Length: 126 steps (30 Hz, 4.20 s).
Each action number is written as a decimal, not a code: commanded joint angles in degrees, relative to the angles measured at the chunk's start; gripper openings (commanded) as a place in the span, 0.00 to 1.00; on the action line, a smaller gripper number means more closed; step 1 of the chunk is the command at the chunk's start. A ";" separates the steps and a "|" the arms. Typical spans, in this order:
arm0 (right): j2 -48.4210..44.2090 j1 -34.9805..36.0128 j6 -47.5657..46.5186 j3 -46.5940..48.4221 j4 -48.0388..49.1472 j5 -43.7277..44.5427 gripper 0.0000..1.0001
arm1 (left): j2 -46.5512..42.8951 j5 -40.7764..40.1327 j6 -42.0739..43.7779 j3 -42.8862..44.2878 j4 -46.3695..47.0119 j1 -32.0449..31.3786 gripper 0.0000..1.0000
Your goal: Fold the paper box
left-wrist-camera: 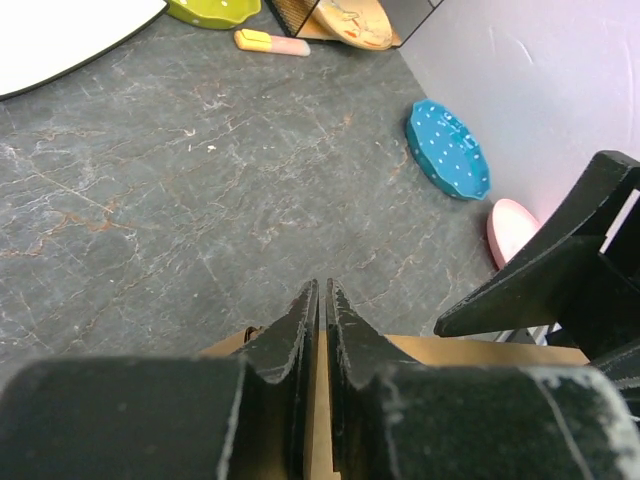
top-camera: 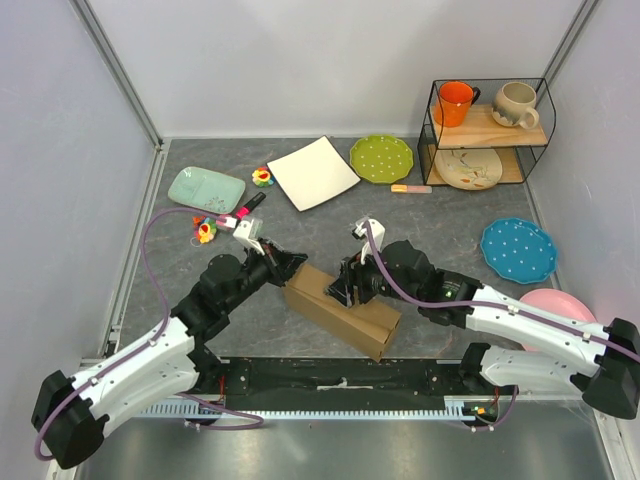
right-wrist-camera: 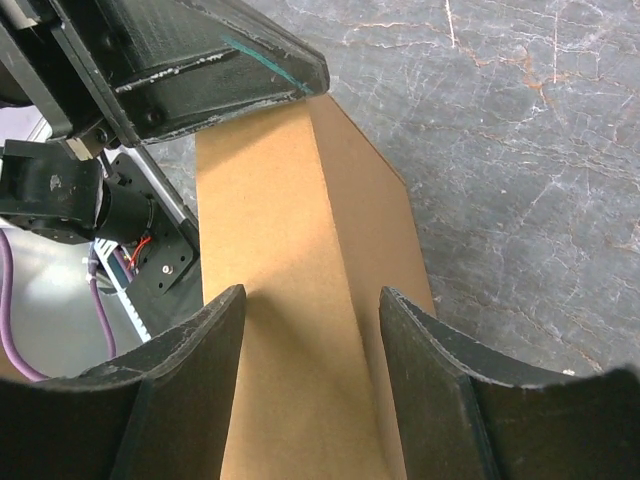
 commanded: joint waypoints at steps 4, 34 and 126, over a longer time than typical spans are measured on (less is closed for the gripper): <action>-3.41 0.34 -1.67 5.89 -7.88 6.90 0.67 | -0.68 -1.97 -0.97 -1.41 -5.79 -0.23 0.13; -30.06 0.52 7.21 -6.17 -4.56 4.21 0.53 | 4.51 -1.70 -0.96 1.33 -5.53 -0.23 0.14; -32.44 1.13 13.63 -1.84 -24.06 33.81 0.98 | -10.95 -20.07 -0.26 11.35 -24.07 -0.23 0.68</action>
